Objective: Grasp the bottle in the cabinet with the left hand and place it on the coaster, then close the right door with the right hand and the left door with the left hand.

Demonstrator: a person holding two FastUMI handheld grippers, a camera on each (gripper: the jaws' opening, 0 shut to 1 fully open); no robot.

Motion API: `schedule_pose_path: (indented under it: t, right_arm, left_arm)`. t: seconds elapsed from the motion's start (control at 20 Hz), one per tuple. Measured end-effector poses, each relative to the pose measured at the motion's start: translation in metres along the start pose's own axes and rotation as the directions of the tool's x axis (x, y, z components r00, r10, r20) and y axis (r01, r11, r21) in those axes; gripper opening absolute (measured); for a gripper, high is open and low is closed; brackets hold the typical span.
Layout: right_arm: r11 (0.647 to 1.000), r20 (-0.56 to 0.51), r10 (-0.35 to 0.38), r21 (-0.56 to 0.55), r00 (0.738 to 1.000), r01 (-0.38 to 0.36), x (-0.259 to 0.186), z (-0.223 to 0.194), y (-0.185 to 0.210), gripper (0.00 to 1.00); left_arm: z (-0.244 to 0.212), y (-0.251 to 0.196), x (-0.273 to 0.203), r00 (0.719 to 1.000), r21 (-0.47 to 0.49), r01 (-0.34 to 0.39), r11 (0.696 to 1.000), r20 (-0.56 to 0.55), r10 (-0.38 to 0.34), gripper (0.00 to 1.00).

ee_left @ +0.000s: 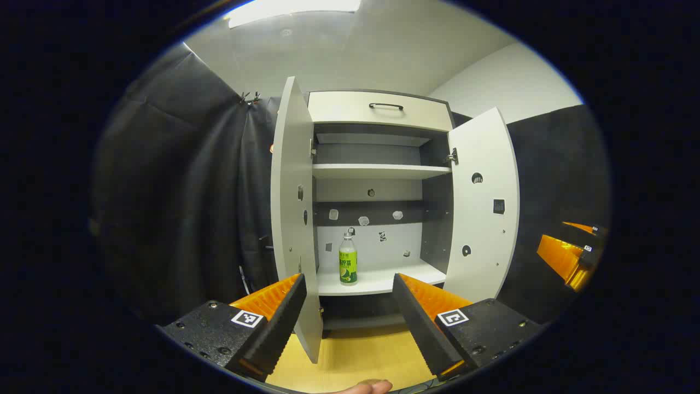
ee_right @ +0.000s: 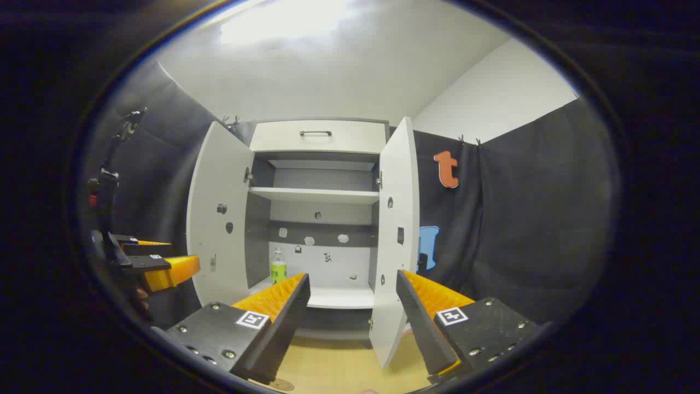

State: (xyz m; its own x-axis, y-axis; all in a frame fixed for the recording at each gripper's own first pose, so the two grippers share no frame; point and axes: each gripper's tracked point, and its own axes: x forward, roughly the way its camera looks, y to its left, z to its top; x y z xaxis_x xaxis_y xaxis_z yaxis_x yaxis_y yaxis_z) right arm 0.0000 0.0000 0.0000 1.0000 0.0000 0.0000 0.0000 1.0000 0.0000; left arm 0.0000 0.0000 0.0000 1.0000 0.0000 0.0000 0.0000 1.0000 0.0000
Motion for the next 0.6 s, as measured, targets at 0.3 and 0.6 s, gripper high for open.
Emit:
schedule_pose_path:
  t: [0.3,0.6]
  right_arm:
    - [0.999,0.010,0.001,-0.042,1.000,-0.001,-0.014,0.002,-0.023,0.96]
    - [0.999,0.020,-0.003,-0.035,1.000,0.004,-0.017,0.008,-0.035,0.92]
  left_arm:
    - [-0.006,-0.024,-0.013,1.000,-0.008,0.011,1.000,-0.008,-0.011,0.99]
    - [-0.008,-0.036,0.004,0.999,-0.010,0.034,0.999,-0.017,-0.034,0.99]
